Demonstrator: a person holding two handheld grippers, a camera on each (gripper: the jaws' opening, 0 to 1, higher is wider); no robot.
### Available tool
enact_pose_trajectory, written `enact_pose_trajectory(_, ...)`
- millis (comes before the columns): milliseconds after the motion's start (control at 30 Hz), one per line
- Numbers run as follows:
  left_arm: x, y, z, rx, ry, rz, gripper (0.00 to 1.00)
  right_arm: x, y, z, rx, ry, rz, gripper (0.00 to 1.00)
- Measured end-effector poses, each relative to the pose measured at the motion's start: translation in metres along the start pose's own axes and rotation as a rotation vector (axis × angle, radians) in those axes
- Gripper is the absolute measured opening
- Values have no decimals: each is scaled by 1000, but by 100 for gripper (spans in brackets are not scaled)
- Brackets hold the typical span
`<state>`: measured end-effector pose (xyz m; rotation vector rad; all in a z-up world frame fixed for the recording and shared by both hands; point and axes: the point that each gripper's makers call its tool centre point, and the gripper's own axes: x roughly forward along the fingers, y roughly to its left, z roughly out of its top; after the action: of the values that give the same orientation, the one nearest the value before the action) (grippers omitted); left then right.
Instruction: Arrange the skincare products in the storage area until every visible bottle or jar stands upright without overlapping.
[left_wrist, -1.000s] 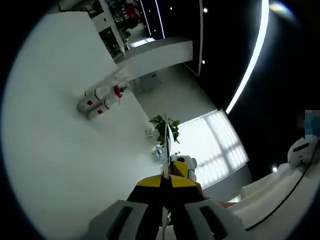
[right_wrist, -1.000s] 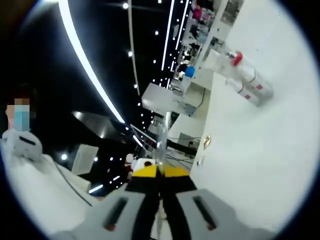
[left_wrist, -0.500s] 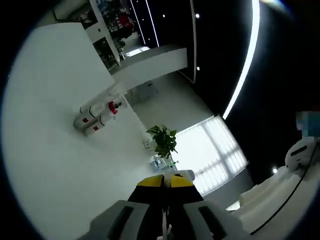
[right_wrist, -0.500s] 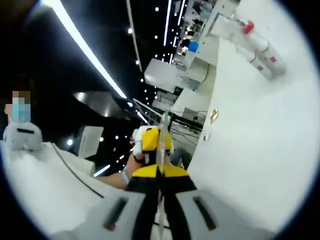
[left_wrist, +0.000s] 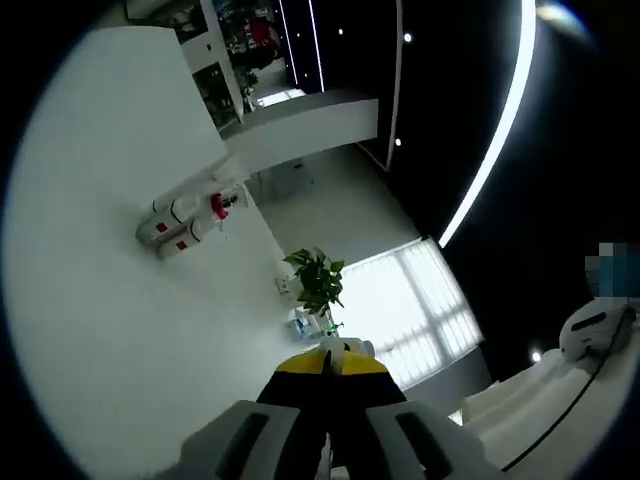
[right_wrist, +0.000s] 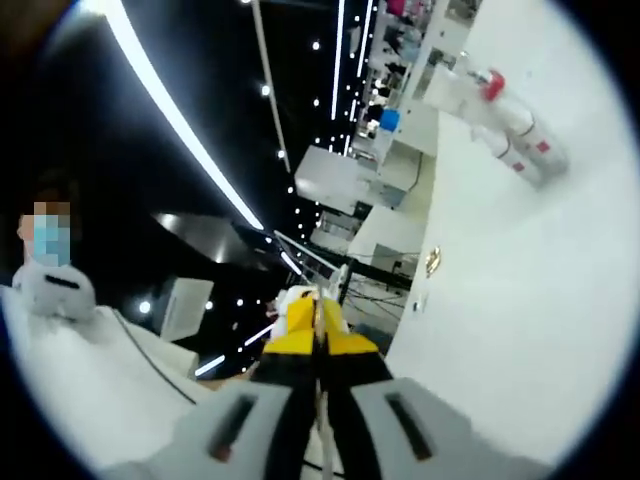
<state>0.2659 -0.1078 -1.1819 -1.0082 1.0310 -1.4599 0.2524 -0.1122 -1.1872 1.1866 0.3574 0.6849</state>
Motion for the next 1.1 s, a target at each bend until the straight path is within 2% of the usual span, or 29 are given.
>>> enact_pose_trajectory(100, 0, 7, -2, 33, 4, 37, 7, -2, -3, 4, 9, -33, -9, 0)
enact_pose_trajectory(133, -1, 11, -8, 52, 31, 56, 8, -5, -5, 9, 30, -63, -10, 0)
enact_pose_trajectory(267, -1, 12, -16, 38, 57, 57, 8, -9, -7, 14, 65, -96, -9, 0)
enact_pose_trajectory(333, -2, 10, -19, 16, 71, 39, 3, -11, -7, 16, 85, -109, -8, 0)
enact_pose_trajectory(367, -2, 6, -20, 31, 80, 22, 3, -10, -7, 15, 98, -106, -8, 0)
enact_pose_trajectory(467, -2, 8, -17, 28, 71, 35, 2, -8, -6, 17, 95, -129, -6, 1)
enact_pose_trajectory(533, -3, 6, -13, 3, 51, 21, 1, -6, -3, 20, 97, -148, 15, 1)
enact_pose_trajectory(667, -5, 5, -4, -38, 2, 9, 1, -3, 0, 14, 89, -117, 30, 4)
enact_pose_trajectory(800, -11, 6, 10, -94, -75, -5, 1, -2, -3, -2, 77, -58, 9, 3)
enact_pose_trajectory(900, -12, 9, 8, -89, -66, 10, 2, -2, -5, -5, 63, -48, -3, 1)
enact_pose_trajectory(1033, -10, 12, 7, -121, -69, 24, 3, -3, -8, -5, 63, -49, -20, 0)
enact_pose_trajectory(1100, -9, 13, -1, -135, -23, 27, 5, -4, -8, -3, 70, -68, -24, 0)
